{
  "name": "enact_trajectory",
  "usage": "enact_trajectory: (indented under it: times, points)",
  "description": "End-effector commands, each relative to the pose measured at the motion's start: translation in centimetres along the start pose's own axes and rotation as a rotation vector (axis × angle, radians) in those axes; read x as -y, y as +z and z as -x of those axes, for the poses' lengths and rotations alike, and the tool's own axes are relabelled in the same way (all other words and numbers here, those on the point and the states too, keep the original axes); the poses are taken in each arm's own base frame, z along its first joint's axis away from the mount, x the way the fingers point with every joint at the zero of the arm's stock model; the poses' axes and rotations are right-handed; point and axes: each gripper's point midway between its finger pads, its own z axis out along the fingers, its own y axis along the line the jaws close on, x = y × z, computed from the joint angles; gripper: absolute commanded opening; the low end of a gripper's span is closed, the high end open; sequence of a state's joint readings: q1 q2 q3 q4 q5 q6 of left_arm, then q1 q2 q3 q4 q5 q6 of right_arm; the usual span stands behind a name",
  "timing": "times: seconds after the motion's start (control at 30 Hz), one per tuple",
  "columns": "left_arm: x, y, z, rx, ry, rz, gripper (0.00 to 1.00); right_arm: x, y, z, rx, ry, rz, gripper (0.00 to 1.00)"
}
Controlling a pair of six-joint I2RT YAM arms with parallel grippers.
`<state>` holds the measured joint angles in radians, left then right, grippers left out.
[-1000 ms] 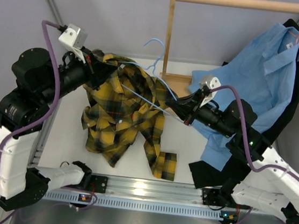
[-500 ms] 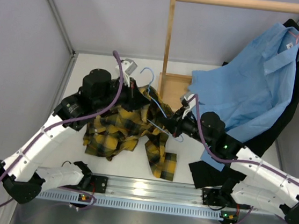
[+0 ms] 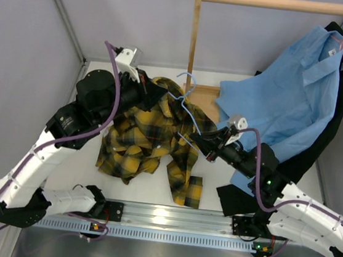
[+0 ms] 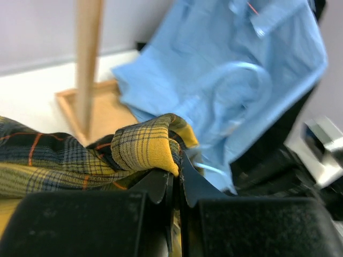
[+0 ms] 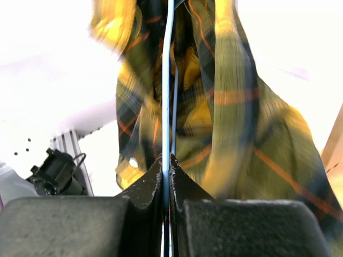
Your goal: Place the shirt on the hanger
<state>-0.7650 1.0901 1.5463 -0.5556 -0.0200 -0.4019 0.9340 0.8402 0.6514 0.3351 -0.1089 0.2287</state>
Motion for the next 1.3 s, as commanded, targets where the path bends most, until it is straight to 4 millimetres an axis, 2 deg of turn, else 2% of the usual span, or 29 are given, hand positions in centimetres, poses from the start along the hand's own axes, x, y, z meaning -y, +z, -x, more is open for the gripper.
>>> enact_trajectory:
  times: [0.0,0.03,0.07,0.13,0.17,0.2,0.33,0.43,0.5,0.63,0.73,0.77,0.8,0.87,0.9,1.0,1.1,1.13,1.2,1.23,1.27]
  points:
    - [-2.8,-0.5,3.3,0.097,0.081,0.184,0.00,-1.0,-1.7,5.5,0.227,-0.056,0.023,0.00]
    - [-3.0,-0.6,3.4,0.081,0.100,0.200,0.00,-1.3,-1.9,5.7,0.238,-0.055,0.037,0.00]
    - [-2.4,0.8,2.2,0.016,0.141,0.152,0.00,-1.7,-2.0,5.8,0.235,-0.060,0.058,0.00]
    - [-0.4,1.6,1.4,-0.051,0.163,0.037,0.00,-1.8,-1.7,5.9,0.220,-0.060,0.063,0.00]
    - [0.7,2.5,0.3,-0.098,0.171,-0.032,0.00,-1.9,-1.3,6.0,0.210,-0.059,0.067,0.00]
    - [3.1,2.4,-0.9,-0.151,0.170,-0.177,0.00,-1.8,-1.1,5.8,0.199,-0.058,0.066,0.00]
    - [5.5,2.1,-3.0,-0.221,0.211,-0.327,0.00,-1.7,-0.2,5.3,0.175,-0.052,0.073,0.00]
    - [6.1,0.9,-4.4,-0.257,0.253,-0.398,0.00,-1.5,0.1,4.7,0.166,-0.049,0.075,0.00]
    - [5.7,0.2,-4.9,-0.282,0.281,-0.388,0.00,-1.3,0.0,4.5,0.175,-0.047,0.071,0.00]
    - [3.4,0.4,-4.8,-0.287,0.310,-0.254,0.03,-0.8,-0.3,4.5,0.205,-0.036,0.049,0.00]
    - [0.5,0.8,-3.4,-0.245,0.328,-0.071,0.00,0.6,-0.3,4.1,0.209,-0.018,-0.023,0.00]
    - [-1.0,0.8,-2.6,-0.217,0.331,0.023,0.00,0.7,-0.3,3.7,0.204,-0.012,-0.028,0.00]
    - [-1.1,0.8,-2.4,-0.210,0.333,0.030,0.00,0.7,-0.2,3.6,0.205,-0.011,-0.026,0.00]
    - [0.2,1.0,-2.9,-0.232,0.346,-0.048,0.00,0.7,0.0,3.2,0.202,-0.004,-0.018,0.00]
    - [2.1,0.8,-3.8,-0.265,0.340,-0.168,0.00,0.5,0.1,3.5,0.217,-0.003,-0.010,0.00]
    - [4.8,0.8,-5.8,-0.327,0.360,-0.330,0.02,0.4,0.6,3.8,0.233,-0.001,0.000,0.00]
    - [4.8,0.6,-6.4,-0.325,0.422,-0.325,0.17,0.3,0.2,4.4,0.278,-0.001,0.005,0.00]
    - [4.7,0.4,-6.2,-0.318,0.436,-0.322,0.32,0.7,-0.1,3.7,0.278,0.004,-0.007,0.00]
    - [4.5,-0.4,-5.1,-0.278,0.467,-0.310,0.59,0.7,-0.8,4.1,0.315,0.007,-0.008,0.00]
    - [4.5,-0.8,-4.6,-0.258,0.477,-0.305,0.81,0.7,-1.4,4.0,0.340,0.008,-0.007,0.00]
    - [4.4,-1.1,-3.9,-0.235,0.496,-0.295,0.97,0.9,-1.6,4.0,0.354,0.009,-0.011,0.00]
